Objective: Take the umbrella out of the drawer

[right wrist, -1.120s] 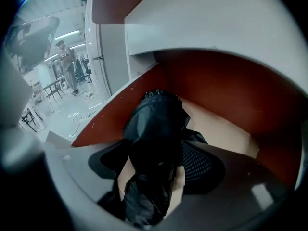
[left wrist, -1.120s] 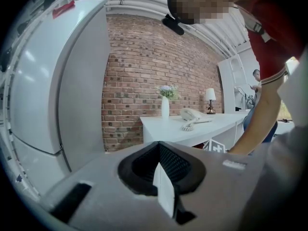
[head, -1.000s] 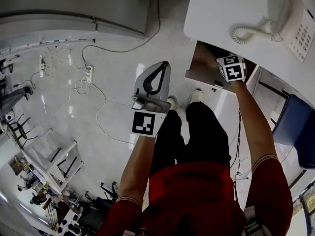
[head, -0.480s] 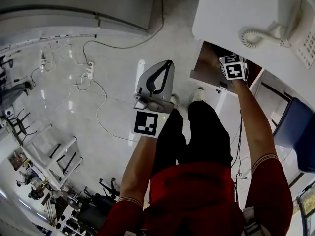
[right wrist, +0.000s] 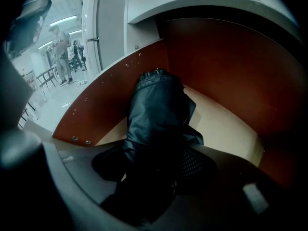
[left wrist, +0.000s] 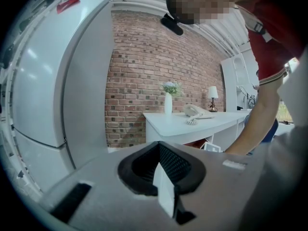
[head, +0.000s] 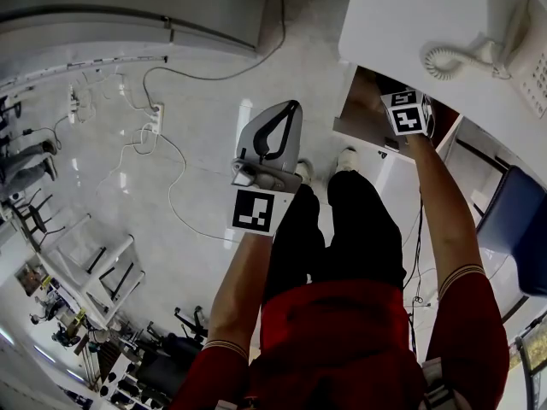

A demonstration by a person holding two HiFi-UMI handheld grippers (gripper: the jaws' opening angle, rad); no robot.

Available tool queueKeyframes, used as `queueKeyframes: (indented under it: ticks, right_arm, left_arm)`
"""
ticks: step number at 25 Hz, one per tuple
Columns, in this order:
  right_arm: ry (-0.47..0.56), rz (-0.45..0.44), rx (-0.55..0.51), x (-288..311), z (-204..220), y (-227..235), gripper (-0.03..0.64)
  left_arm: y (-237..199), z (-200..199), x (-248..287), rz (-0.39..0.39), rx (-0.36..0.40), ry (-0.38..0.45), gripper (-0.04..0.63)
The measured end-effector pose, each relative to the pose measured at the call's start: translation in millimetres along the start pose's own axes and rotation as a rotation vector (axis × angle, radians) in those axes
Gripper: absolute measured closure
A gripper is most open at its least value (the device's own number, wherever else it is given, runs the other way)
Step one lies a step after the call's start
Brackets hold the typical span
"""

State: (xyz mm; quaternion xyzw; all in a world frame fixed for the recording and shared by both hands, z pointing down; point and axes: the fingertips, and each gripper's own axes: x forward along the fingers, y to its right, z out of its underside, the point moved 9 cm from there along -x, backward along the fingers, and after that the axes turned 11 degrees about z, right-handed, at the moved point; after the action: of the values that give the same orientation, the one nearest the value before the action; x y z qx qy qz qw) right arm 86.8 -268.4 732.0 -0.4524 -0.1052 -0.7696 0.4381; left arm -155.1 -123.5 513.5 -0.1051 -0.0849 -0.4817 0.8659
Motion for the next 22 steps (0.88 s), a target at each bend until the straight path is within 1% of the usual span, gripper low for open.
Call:
queueKeyframes:
  ticks: [9,15,19,22]
  right_arm:
    - [-0.053,0.016,-0.116,-26,-7,11,0.353]
    - [-0.09,0.016,-0.157,-56,-17,12,0.353]
    - [-0.114,0.019,-0.166,-79,-21,12,0.353]
    - [-0.127,0.016,-0.163,-94,-22,1,0.353]
  left_arm:
    - [7,-10,-3,0.017,-0.009,0.036,0.589]
    - [11,-21,-14,0.037,-0.009,0.069,0.589]
    - [14,-29,-23,0.065,-0.013,0.088,0.589]
    - [10,-31,-32,0.089,-0.013,0.099,0.589]
